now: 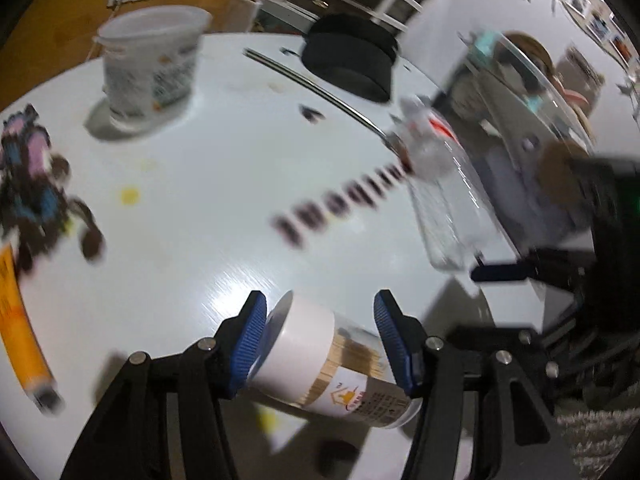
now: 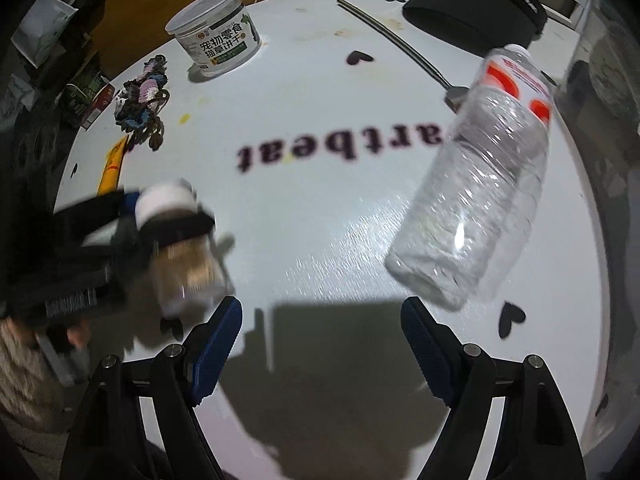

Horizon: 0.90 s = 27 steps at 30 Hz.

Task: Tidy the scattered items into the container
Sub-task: 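Grasp the white-capped toothpick jar with the left gripper, then lift the toothpick jar off the table with the left gripper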

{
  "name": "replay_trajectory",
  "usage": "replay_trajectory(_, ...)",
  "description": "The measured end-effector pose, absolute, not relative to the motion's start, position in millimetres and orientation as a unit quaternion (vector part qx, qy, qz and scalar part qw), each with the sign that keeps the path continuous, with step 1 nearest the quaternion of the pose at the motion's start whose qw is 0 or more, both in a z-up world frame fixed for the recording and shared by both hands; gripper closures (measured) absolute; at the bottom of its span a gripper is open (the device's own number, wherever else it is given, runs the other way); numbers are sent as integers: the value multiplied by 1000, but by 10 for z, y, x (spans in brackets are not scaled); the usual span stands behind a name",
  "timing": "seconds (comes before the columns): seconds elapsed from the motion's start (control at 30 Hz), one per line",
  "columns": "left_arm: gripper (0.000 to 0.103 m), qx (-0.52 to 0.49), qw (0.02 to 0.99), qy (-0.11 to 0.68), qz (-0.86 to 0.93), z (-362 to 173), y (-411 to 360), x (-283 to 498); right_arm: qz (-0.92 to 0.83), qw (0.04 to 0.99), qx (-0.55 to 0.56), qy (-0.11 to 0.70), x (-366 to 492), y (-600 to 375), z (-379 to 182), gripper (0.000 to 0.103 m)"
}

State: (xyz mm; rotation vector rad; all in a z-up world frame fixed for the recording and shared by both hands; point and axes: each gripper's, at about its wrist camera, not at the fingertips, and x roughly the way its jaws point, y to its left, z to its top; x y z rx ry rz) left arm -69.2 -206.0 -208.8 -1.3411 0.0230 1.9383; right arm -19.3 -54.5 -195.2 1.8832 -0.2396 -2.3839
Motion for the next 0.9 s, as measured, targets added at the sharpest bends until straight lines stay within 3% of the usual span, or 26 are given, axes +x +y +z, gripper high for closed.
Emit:
replay_trajectory(0.6, 47, -511, 345, 0, 787, -1799, -2407, -394, -785, 63, 613, -58, 450, -717, -1821, 21)
replay_trajectory(0.63, 43, -513, 344, -1, 787, -1787, -2454, -388, -785, 67, 613, -53, 461, -754, -1823, 21)
replay_trajectory(0.67, 30, -517, 346, -4, 783, -1781, -2501, -377, -785, 72, 614, -47, 461, -804, -1832, 21)
replay_trajectory(0.73, 20, -520, 351, -8, 779, -1768, -2559, -348, -785, 74, 614, -41, 457, -853, -1846, 21)
replay_trajectory(0.9, 14, -531, 375, -1, 760, -1789, -2516, -310, -785, 62, 615, -45, 382, -879, -1888, 21)
